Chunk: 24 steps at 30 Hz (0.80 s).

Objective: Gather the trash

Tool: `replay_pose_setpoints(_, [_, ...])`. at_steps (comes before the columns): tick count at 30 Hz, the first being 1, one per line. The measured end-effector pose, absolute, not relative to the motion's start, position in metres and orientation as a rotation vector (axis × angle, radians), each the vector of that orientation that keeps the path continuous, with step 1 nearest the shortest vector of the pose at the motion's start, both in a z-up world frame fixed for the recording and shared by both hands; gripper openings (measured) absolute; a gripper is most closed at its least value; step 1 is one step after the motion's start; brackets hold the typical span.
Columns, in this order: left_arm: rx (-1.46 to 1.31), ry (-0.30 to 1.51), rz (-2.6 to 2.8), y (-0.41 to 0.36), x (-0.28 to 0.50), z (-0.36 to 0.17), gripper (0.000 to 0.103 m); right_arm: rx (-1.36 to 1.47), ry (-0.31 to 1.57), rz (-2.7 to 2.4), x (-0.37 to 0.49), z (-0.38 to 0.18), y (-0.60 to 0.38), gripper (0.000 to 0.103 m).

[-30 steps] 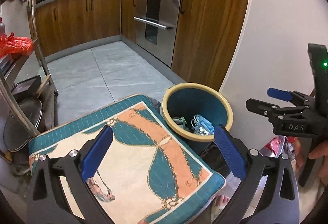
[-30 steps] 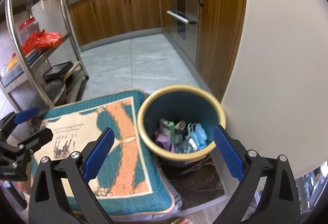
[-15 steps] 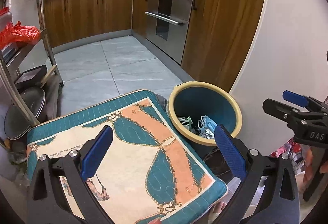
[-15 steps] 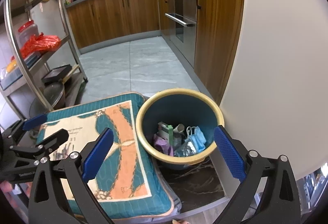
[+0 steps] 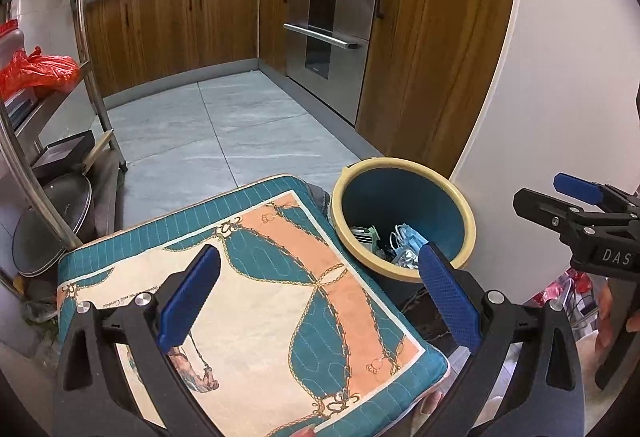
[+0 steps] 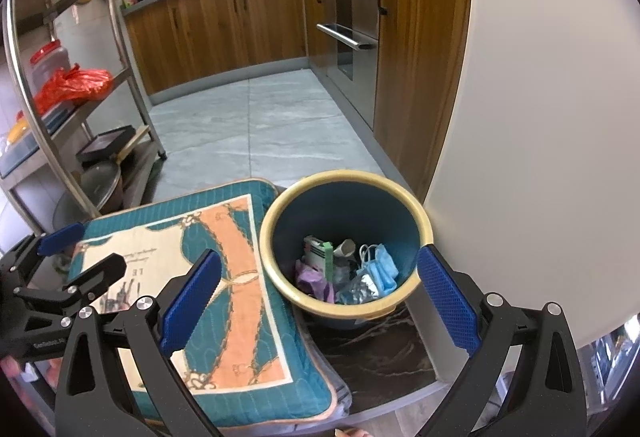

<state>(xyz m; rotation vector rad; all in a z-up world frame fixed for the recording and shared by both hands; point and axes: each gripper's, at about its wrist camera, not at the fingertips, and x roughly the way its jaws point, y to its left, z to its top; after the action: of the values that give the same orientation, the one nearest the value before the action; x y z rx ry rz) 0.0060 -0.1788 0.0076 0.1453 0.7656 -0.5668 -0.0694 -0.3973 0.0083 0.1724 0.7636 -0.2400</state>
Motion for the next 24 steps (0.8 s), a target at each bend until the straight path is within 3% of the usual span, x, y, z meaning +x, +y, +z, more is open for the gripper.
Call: replay_pose_setpoints(24, [0.148,0.802,-0.532,-0.1779,0.0119,0.0008,0.098,0.162,0.769,-0.254,-0.0694,0.0070,-0.3965,0.098])
